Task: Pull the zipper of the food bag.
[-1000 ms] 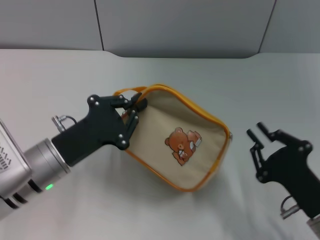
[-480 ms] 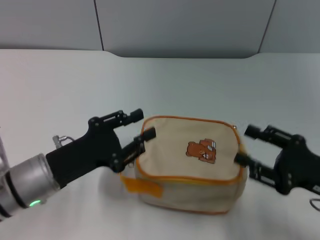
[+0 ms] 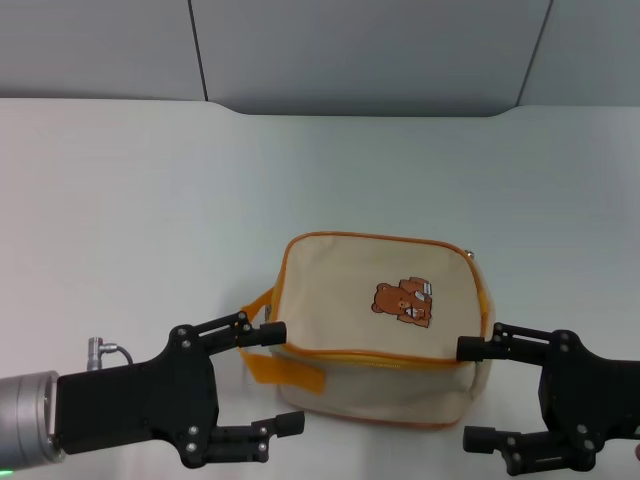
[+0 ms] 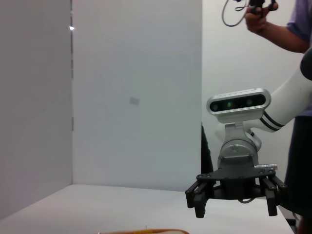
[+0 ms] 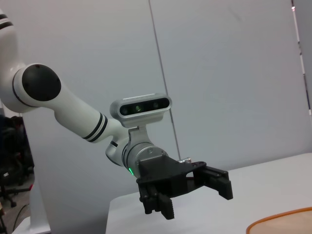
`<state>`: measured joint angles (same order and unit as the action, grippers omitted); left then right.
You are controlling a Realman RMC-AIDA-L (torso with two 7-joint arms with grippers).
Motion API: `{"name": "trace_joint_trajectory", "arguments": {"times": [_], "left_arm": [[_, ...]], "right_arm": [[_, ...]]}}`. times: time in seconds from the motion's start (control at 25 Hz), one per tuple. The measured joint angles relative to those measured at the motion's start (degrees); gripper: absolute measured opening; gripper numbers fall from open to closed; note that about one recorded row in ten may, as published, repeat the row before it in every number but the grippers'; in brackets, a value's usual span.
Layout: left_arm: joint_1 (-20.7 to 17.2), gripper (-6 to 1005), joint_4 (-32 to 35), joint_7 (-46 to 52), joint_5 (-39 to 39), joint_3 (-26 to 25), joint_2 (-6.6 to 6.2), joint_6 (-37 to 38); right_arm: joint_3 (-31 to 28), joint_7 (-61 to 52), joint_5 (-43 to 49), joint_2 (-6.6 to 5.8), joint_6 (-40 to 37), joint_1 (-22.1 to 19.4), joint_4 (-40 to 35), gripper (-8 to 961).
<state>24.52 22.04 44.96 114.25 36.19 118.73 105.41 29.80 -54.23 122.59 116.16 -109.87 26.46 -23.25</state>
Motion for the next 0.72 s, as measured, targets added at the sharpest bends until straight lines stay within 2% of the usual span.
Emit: {"name": "trace_joint_trajectory", "arguments": {"times": [0.08,0.32,0.72], "left_arm": [[-0.21,773,-0.02,0.15,-0.01,0.0,0.0,0.0],[-0.99,834,0.13,0.3,0.2,0.46,-0.07,0.52],[-1.15,827,0.23,0.26,0.01,0.28,-0.07,0.17]], "right_arm": [[0.01,-0.03,0.04,0.01,0.16,0.1,-0.04,841],[0.06,-0.05,0.11,0.19,0.19,0.17,-0.13,849],[-0.4,0.25,-0.01,0.5,0.72,-0.1,-0.51,849]]}}
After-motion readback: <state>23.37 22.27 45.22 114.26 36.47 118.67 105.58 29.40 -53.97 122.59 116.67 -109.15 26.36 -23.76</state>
